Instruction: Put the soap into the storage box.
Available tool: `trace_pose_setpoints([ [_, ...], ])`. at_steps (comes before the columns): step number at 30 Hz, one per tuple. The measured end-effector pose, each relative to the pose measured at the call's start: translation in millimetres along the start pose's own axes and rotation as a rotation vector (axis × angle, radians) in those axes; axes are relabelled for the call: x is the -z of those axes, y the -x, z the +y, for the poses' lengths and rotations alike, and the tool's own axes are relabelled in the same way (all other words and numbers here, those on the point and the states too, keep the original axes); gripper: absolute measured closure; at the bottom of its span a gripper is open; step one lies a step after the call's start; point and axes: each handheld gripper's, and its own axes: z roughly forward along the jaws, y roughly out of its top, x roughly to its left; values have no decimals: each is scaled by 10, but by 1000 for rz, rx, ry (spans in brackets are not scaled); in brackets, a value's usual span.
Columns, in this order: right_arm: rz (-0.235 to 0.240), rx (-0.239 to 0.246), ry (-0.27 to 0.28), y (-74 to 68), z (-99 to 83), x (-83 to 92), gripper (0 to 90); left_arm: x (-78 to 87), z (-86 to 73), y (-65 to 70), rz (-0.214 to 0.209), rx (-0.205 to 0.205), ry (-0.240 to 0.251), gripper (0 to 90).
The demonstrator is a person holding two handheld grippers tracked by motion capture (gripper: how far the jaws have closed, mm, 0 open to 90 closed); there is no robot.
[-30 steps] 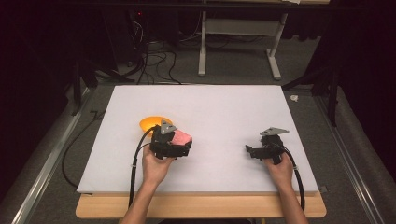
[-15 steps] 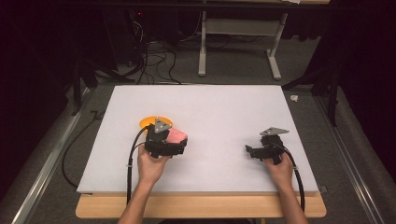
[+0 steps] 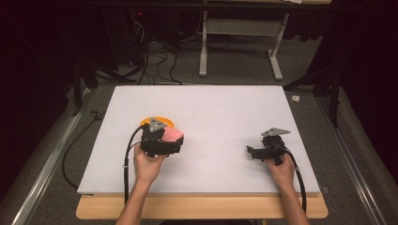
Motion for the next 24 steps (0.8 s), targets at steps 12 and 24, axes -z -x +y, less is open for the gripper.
trace_pose_setpoints([
  [12, 0, 2, 0, 1, 0, 0, 150, 47, 46, -143, 48, 21, 7, 138],
  [24, 0, 4, 2, 2, 0, -1, 149, 12, 65, -330, 97, 67, -5, 138],
])
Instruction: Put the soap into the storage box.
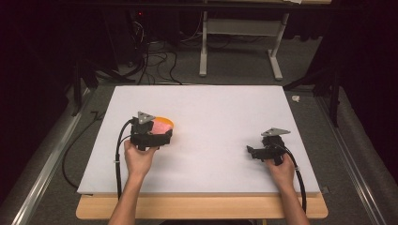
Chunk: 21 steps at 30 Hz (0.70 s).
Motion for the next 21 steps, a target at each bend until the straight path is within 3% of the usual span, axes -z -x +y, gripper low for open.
trace_pose_setpoints([
  [21, 0, 0, 0, -1, 0, 0, 150, -136, 141, -124, 31, 9, -31, 138],
])
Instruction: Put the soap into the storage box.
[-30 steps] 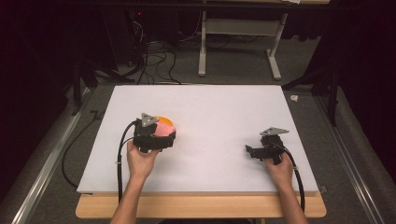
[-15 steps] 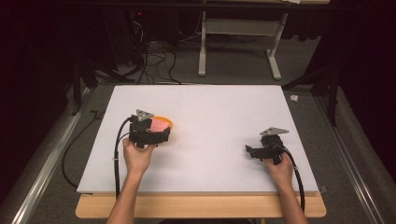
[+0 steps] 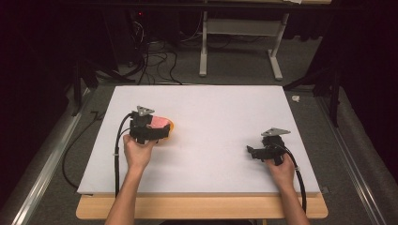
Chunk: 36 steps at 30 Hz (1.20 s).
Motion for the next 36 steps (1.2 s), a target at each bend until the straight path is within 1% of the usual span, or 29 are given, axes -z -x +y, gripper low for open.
trace_pose_setpoints([
  [4, -1, -2, 2, -3, -1, -1, 150, -32, 56, -25, 7, 3, -4, 138],
  [6, -1, -2, 2, -3, -1, -1, 149, -52, 75, -41, 6, 15, -6, 138],
  [8, -1, -3, 2, -3, -1, -1, 149, -85, 92, -48, 24, 12, -12, 137],
  [13, -1, -1, 0, -2, -1, 0, 150, -186, 118, -58, 41, 21, -31, 137],
  [19, -1, -2, 2, -3, -1, -1, 149, -291, 108, -58, 60, 19, -56, 138],
  [21, -1, 0, 3, -2, -1, -1, 149, -315, 102, -65, 60, 23, -62, 138],
  [36, 0, -2, -1, -2, 0, 1, 150, -414, 54, -119, 65, 45, -90, 137],
])
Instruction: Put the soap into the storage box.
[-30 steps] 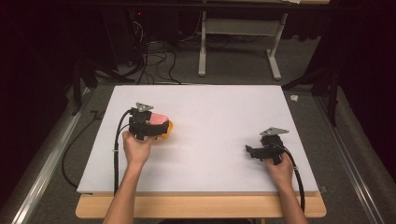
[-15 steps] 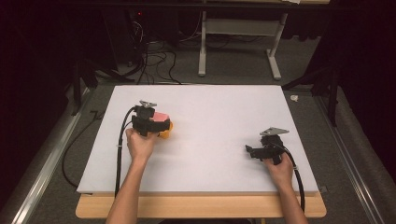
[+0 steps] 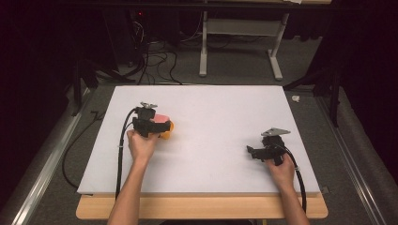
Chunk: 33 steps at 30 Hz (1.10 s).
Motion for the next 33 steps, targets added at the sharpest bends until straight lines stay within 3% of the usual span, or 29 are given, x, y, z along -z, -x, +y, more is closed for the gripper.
trace_pose_setpoints([
  [16, -1, 3, 2, 0, 0, -1, 150, -109, -30, -31, 36, 8, -34, 137],
  [33, -1, 2, 1, -1, 0, 0, 150, -186, -39, -41, 43, 19, -50, 137],
])
